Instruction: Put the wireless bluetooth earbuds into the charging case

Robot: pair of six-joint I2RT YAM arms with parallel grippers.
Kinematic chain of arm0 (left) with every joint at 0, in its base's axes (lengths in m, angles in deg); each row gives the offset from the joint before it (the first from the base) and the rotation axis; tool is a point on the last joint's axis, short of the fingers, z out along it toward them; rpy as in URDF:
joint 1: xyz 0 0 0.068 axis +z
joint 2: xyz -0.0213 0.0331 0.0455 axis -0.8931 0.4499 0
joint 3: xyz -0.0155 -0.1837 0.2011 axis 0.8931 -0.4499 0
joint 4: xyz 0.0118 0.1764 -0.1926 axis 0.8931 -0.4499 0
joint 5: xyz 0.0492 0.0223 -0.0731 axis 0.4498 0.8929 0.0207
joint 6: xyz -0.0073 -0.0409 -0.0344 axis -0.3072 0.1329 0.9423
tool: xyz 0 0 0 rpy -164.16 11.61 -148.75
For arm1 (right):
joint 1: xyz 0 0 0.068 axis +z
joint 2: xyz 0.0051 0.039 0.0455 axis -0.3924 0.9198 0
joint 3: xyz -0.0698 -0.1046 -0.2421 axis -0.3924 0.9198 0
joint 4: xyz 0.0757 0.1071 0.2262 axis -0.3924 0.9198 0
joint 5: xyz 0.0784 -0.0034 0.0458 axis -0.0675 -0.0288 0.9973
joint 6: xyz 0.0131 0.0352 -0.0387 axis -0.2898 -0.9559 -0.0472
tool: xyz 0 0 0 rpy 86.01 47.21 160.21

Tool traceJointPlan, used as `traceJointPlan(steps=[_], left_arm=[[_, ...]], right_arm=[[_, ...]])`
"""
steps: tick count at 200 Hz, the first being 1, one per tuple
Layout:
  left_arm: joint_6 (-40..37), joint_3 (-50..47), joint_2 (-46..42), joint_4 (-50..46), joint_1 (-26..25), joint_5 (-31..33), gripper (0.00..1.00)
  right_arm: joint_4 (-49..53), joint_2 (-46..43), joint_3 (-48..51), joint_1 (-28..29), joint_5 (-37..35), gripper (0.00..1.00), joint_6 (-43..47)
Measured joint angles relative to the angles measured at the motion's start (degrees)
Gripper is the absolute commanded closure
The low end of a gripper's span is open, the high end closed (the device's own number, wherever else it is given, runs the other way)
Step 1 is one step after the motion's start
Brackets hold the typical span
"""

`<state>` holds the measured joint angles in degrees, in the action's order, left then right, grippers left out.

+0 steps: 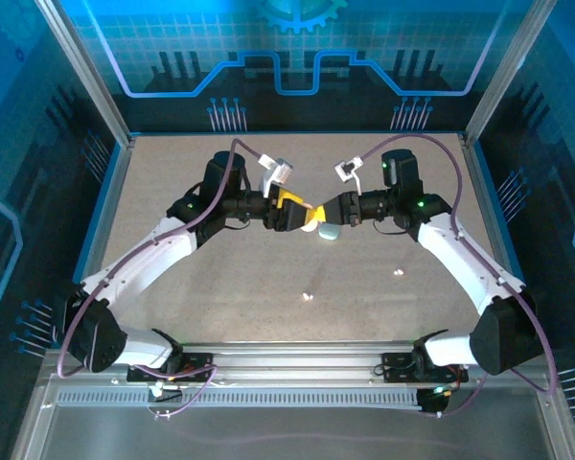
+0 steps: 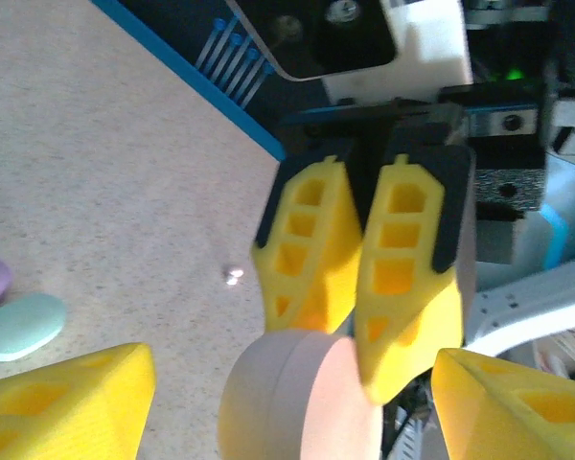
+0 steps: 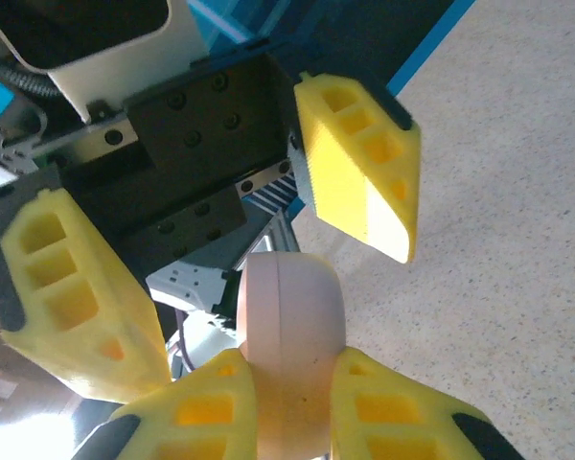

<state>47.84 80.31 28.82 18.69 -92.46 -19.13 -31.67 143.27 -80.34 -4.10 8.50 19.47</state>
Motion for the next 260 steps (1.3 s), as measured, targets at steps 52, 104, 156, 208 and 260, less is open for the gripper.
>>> traceJointPlan(steps=[52,104,156,208,260], left_arm=[[9.68,-6.54,-1.55,12.68,-0.28,1.36,0.37],[14.38,-6.8,-1.33,18.49,-0.74,0.24,0.7],[15.02,-6.93,-1.18,18.51,-0.66,-0.15,0.85],[7.04,-2.54,0.04,8.0,-0.81,-5.55,0.86],[0.57,2.71,0.87,-0.98,-1.03,-10.49,0.85]], right_arm=[[-14.8,-3.17,4.7,-0.31,-4.85,0.86,-13.81],[-21.44,-3.78,5.66,-0.48,-5.97,0.84,-18.29],[-22.12,-4.13,6.47,-0.72,-6.1,0.73,-18.1],[-8.15,-4.13,1.29,-0.96,-4.74,0.55,-5.99],[4.76,-0.59,-7.08,-1.18,0.79,0.52,6.54]])
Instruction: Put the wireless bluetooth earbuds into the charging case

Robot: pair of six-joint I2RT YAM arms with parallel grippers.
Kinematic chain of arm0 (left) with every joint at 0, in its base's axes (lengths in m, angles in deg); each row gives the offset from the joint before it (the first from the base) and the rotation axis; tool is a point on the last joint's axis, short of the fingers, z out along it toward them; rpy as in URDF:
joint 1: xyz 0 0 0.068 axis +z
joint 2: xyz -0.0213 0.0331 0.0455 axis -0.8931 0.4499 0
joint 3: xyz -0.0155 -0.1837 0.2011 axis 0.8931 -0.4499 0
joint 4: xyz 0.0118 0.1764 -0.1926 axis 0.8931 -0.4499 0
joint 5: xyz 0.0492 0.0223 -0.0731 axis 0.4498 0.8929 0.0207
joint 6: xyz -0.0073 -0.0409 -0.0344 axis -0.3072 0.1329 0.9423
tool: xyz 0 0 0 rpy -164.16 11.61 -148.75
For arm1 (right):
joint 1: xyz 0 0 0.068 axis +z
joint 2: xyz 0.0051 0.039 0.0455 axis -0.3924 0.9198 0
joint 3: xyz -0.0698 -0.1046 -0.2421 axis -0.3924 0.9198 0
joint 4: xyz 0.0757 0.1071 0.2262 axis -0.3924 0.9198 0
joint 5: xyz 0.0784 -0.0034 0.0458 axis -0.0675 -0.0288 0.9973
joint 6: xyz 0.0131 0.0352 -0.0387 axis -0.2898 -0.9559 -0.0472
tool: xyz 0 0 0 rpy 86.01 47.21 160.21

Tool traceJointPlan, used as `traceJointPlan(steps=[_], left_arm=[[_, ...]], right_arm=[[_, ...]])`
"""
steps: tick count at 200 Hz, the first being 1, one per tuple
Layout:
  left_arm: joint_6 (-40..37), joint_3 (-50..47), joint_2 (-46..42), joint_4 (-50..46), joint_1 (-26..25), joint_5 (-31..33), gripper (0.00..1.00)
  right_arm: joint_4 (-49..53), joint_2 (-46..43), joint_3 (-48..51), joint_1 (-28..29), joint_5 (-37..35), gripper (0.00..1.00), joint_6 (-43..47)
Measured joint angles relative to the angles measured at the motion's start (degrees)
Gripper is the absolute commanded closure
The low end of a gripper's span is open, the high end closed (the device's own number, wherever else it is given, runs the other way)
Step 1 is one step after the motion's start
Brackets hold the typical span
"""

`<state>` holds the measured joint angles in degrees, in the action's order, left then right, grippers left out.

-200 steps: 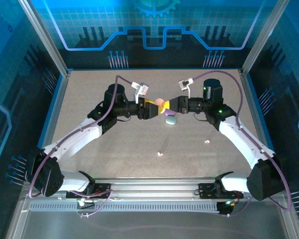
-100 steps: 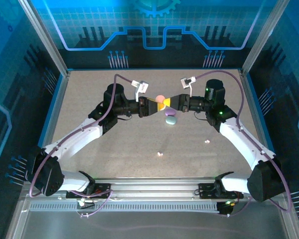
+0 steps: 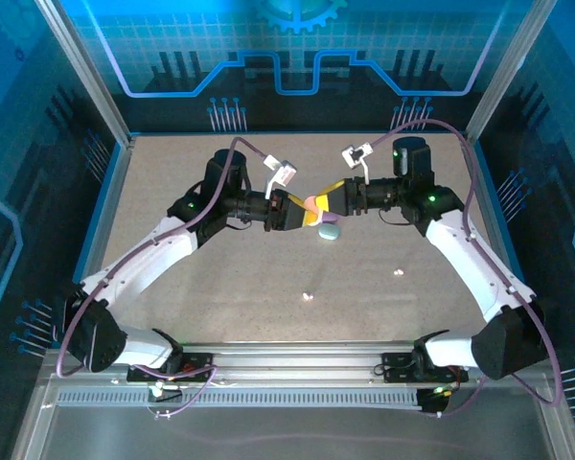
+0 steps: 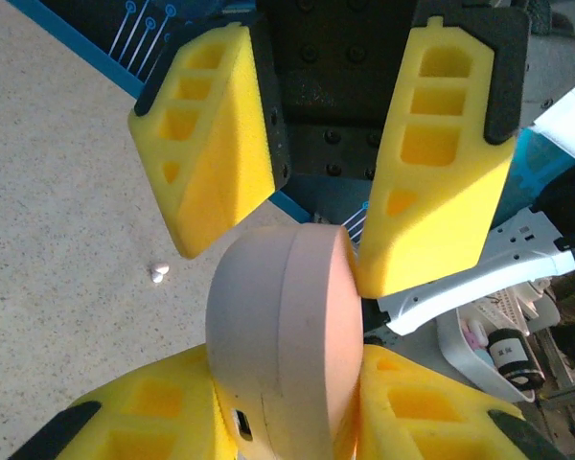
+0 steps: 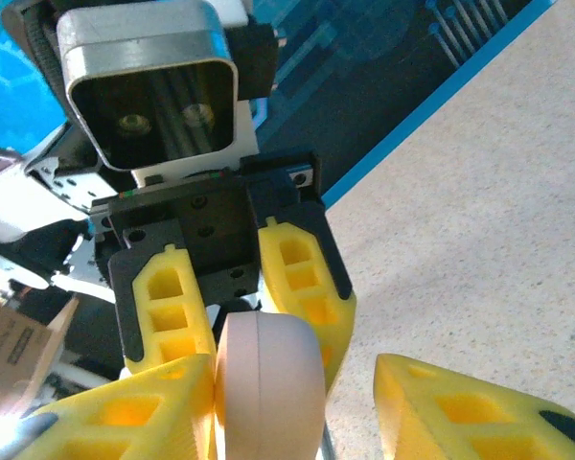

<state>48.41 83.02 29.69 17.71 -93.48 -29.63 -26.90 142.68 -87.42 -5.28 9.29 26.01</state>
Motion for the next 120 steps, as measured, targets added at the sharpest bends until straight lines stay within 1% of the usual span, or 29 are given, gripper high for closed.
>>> traceJointPlan(steps=[21,50,56,70,78,89,102,105,113,120], left_arm=[[-1.16,0.74,0.66,-2.03,0.0,-0.57,0.85],[-2.14,1.92,1.7,-4.31,0.0,-1.25,0.84],[-2.36,2.16,1.88,-4.57,0.0,-1.33,0.83],[-2.89,2.56,2.08,-5.05,0.0,-1.4,0.81],[-3.32,2.64,2.08,-5.55,0.0,-1.66,0.8],[-3.78,2.71,2.1,-5.92,0.0,-1.75,0.72],[-4.48,2.73,2.08,-6.25,0.0,-1.68,0.67],[-4.68,2.73,2.08,-6.25,0.0,-1.62,0.63],[-4.72,2.73,2.08,-6.21,0.0,-1.25,0.45],[-5.01,2.71,1.97,-6.27,-0.09,-0.24,0.39]], right_arm=[[5.66,1.97,-2.43,0.11,1.51,0.56,4.7],[12.39,4.11,-4.87,0.52,3.23,0.58,10.27],[13.73,4.48,-5.42,0.63,3.39,0.6,11.32],[16.55,5.31,-6.71,1.27,3.89,0.71,13.92],[17.7,5.57,-7.17,1.31,4.0,0.73,14.45],[18.73,5.73,-7.43,1.31,4.15,0.76,14.88],[18.86,5.7,-7.43,1.29,4.04,0.81,14.84],[18.8,5.7,-7.43,1.29,4.0,0.81,14.62],[18.1,5.66,-7.26,1.29,3.76,0.83,13.88],[16.98,5.53,-6.86,1.29,3.43,0.84,12.98]])
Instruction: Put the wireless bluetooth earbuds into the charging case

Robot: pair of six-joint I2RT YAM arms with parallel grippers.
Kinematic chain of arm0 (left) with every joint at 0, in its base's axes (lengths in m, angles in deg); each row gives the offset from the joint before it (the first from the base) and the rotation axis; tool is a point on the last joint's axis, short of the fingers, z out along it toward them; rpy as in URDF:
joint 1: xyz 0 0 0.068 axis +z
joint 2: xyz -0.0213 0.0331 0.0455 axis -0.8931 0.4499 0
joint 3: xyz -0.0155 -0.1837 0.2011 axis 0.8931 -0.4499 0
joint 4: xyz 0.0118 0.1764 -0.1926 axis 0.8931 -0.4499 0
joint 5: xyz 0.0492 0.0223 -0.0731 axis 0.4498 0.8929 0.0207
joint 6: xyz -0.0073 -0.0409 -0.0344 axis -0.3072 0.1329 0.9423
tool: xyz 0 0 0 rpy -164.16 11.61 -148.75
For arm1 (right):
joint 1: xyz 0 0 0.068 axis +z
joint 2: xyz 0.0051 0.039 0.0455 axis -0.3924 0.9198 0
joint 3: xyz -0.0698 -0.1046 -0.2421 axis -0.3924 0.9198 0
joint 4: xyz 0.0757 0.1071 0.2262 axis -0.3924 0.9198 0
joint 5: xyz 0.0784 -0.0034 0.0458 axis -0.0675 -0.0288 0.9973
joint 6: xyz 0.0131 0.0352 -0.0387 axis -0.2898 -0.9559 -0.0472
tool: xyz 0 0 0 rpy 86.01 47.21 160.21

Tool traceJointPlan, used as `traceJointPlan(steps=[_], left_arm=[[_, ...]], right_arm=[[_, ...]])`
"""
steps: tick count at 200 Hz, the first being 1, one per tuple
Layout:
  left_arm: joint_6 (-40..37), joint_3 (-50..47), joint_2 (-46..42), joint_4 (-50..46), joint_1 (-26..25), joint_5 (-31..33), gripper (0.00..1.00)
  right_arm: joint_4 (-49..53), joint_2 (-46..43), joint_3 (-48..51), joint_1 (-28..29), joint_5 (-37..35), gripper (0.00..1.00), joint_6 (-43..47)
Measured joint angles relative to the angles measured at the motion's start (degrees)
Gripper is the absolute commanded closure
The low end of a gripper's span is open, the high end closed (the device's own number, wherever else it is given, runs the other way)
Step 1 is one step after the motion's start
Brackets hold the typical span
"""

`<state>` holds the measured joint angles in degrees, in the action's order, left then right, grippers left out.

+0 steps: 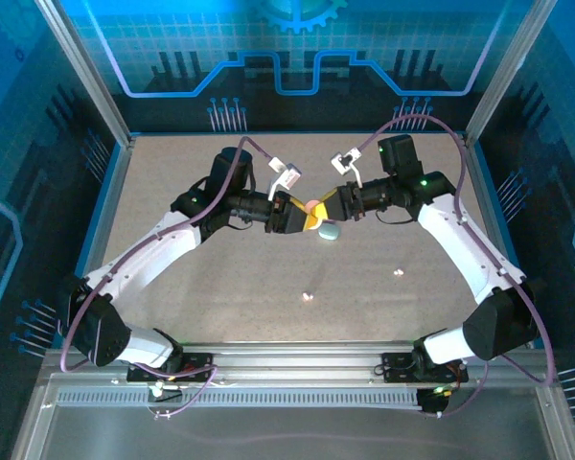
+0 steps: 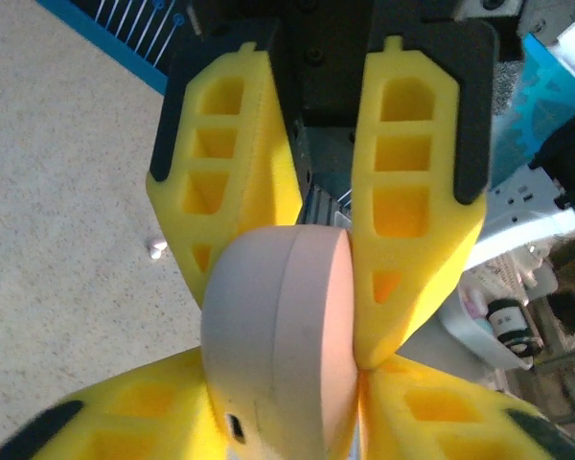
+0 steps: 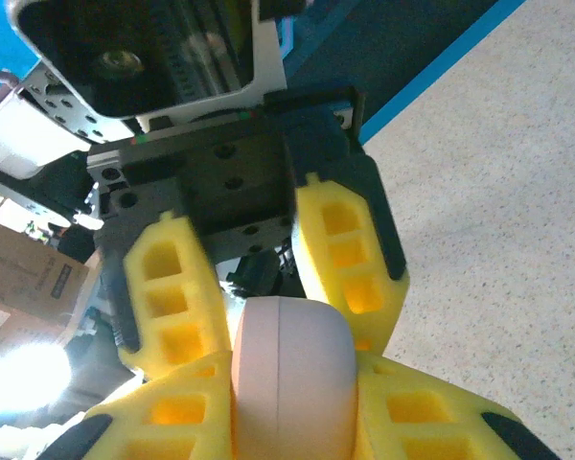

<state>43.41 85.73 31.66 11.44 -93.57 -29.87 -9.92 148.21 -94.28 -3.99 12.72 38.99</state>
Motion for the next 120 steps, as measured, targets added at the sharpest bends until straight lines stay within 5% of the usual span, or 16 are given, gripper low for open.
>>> traceJointPlan(steps=[12,56,120], left_arm=[[-0.42,-0.55,-0.48,0.68,-0.13,2.6,0.3],[-1.64,-16.41,-11.06,14.8,-0.96,18.16,0.26],[-15.06,-28.09,-14.62,35.71,-10.73,39.12,0.22]], right_arm=[[-2.38,-0.7,1.33,0.0,-0.92,0.85,-2.56],[-16.37,-5.18,9.16,-0.04,-7.15,0.85,-19.63],[-40.68,-5.92,22.01,0.9,-17.77,0.84,-52.39]])
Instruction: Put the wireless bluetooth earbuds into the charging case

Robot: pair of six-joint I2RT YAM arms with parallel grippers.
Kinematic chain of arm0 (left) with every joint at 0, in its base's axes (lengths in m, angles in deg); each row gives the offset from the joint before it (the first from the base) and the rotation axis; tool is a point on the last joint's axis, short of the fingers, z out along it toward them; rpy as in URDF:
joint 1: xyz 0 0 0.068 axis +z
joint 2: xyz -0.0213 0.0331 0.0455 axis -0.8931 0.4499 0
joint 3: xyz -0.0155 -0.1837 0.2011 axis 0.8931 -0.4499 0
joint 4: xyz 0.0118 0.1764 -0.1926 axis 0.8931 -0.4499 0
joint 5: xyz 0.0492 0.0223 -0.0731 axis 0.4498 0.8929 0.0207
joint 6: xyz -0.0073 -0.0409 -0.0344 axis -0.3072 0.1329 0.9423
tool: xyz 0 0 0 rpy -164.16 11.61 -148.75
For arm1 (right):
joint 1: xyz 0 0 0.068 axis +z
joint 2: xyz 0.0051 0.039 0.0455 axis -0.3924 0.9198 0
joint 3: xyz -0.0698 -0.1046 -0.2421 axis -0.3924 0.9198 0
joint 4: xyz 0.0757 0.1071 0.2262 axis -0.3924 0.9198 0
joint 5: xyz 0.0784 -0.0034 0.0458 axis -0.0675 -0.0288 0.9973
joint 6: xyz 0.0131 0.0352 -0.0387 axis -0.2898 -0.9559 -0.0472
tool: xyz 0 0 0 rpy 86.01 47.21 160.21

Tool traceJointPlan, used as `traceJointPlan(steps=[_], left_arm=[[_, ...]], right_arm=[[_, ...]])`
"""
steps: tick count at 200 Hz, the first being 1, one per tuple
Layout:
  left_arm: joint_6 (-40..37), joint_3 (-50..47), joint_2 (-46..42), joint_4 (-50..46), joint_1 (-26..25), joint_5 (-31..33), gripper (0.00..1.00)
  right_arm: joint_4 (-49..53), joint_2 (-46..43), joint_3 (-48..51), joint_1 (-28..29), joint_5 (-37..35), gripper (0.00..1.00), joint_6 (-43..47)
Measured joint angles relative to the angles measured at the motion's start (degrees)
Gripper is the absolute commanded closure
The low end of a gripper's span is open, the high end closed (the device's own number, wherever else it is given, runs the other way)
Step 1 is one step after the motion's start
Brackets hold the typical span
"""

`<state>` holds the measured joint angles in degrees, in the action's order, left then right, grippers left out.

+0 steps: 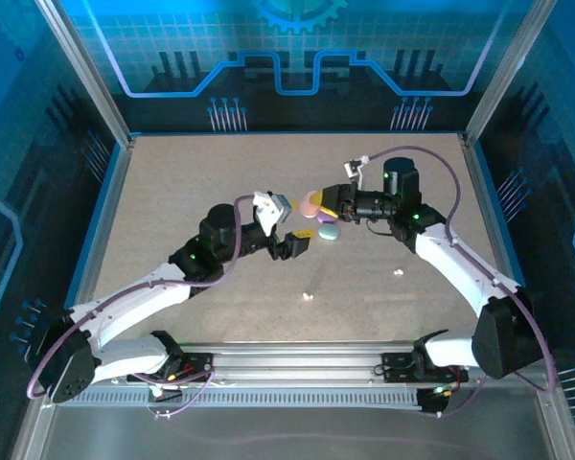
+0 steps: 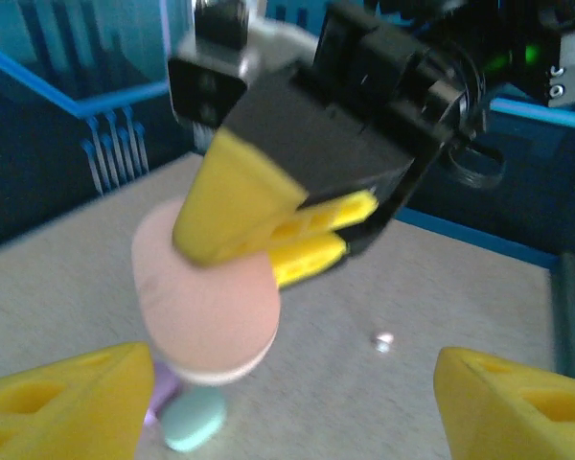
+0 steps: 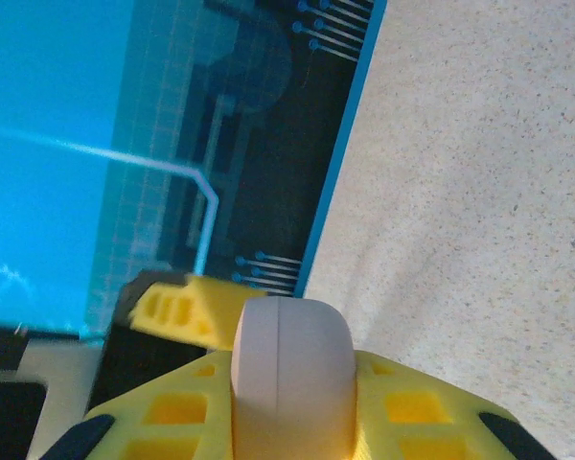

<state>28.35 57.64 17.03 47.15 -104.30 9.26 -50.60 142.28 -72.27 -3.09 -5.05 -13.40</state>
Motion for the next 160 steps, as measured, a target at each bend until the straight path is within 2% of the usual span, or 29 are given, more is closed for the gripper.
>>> traceJointPlan(steps=[45,91,113,141,160], left_arm=[[-6.54,-0.04,2.19,6.16,-2.56,9.75,0.22],[-6.49,-0.02,4.66,7.91,-3.06,16.31,0.21],[-5.77,-0.02,4.74,8.96,-3.08,16.9,0.29],[-4.81,0.09,5.46,10.23,-3.08,16.26,0.48],[-4.59,0.44,6.21,10.38,-3.13,15.56,0.5]], right_arm=[[-6.05,-1.33,1.16,2.08,-4.22,0.84,-6.69],[-8.81,-3.08,2.73,2.1,-5.6,0.84,-8.2],[-10.01,-3.26,3.26,2.12,-5.53,0.84,-8.46],[-10.21,-3.56,3.26,2.12,-5.49,0.84,-8.37],[-10.27,-3.98,3.26,2.12,-5.4,0.83,-8.35]])
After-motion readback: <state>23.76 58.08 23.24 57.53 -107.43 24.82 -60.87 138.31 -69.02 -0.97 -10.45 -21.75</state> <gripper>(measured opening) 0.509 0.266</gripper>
